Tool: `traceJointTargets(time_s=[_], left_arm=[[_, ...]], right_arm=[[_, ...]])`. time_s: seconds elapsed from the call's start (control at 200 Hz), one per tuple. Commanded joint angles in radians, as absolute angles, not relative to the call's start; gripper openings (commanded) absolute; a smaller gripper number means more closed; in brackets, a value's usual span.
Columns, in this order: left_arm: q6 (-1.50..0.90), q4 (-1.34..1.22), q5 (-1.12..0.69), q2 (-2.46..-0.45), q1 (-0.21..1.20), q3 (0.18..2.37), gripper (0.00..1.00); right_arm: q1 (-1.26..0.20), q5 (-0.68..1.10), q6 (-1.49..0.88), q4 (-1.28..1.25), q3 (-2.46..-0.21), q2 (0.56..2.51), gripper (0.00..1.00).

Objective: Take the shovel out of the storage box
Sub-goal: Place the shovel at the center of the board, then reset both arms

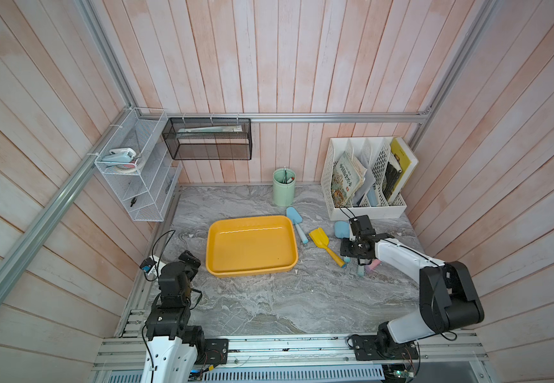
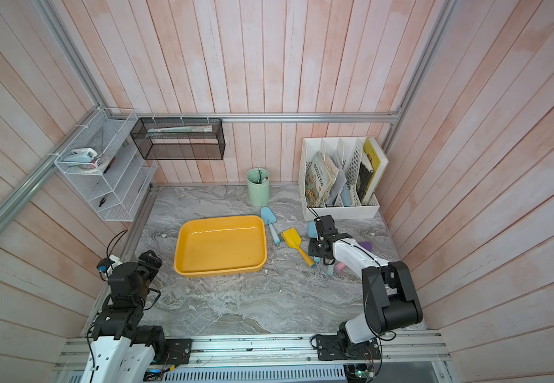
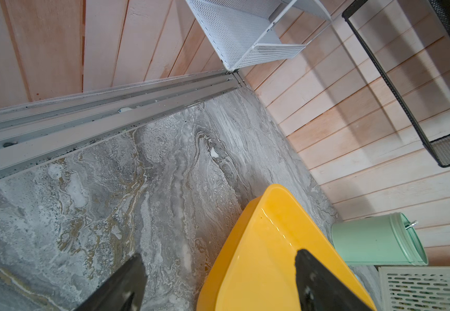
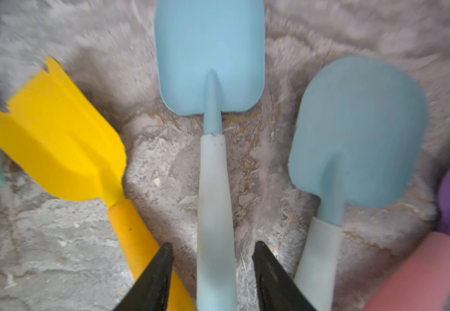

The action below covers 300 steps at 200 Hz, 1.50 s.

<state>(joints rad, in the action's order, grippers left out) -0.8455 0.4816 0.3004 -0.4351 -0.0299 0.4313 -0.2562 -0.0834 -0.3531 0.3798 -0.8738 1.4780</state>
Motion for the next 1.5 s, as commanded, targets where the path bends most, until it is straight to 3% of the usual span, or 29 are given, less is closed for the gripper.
traceJointTargets(time_s=[0.0,0.02,0.07,0.09,0.245,0.285,0.49,0.66,0.83,1.07,1.495], left_arm=[[-0.775,0.431,0.329,-0.449,-0.031,0.477,0.91],[-0.755,0.411,0.325,-0.452,-0.031,0.48,0.91],[-0.702,0.355,0.312,-0.468,-0.031,0.483,0.93],[-0.678,0.33,0.305,-0.477,-0.031,0.485,0.93],[-0.528,0.2,0.285,-0.626,-0.031,0.533,0.93],[-0.494,0.18,0.279,-0.678,-0.031,0.55,1.0],[-0.443,0.076,0.313,-0.894,-0.014,0.58,1.0],[-0.252,-0.144,0.375,-0.964,0.066,0.516,1.0],[-0.147,-0.495,0.362,-0.97,0.077,0.336,1.0],[-0.06,-0.938,0.218,-1.135,0.077,0.159,1.0],[0.046,-1.174,0.131,-1.38,0.076,0.18,1.0]], right_arm=[[-0.274,-0.187,-0.358,0.417,-0.944,1.36,0.57],[-0.275,-0.193,-0.356,0.41,-0.945,1.337,0.63],[-0.274,-0.208,-0.355,0.377,-0.94,1.278,0.94],[-0.275,-0.211,-0.349,0.358,-0.935,1.252,0.98],[-0.273,-0.284,-0.328,0.164,-0.843,1.07,0.98],[-0.273,-0.308,-0.317,0.102,-0.81,1.026,0.98],[-0.274,-0.36,-0.211,-0.251,-0.583,0.842,0.98],[-0.272,-0.426,-0.085,-0.424,-0.417,0.791,0.98],[-0.27,-0.601,-0.005,-0.586,-0.281,0.828,0.98],[-0.187,-0.557,-0.012,-0.797,-0.207,1.016,0.98],[-0.114,-0.445,-0.008,-1.267,-0.169,1.388,0.98]])
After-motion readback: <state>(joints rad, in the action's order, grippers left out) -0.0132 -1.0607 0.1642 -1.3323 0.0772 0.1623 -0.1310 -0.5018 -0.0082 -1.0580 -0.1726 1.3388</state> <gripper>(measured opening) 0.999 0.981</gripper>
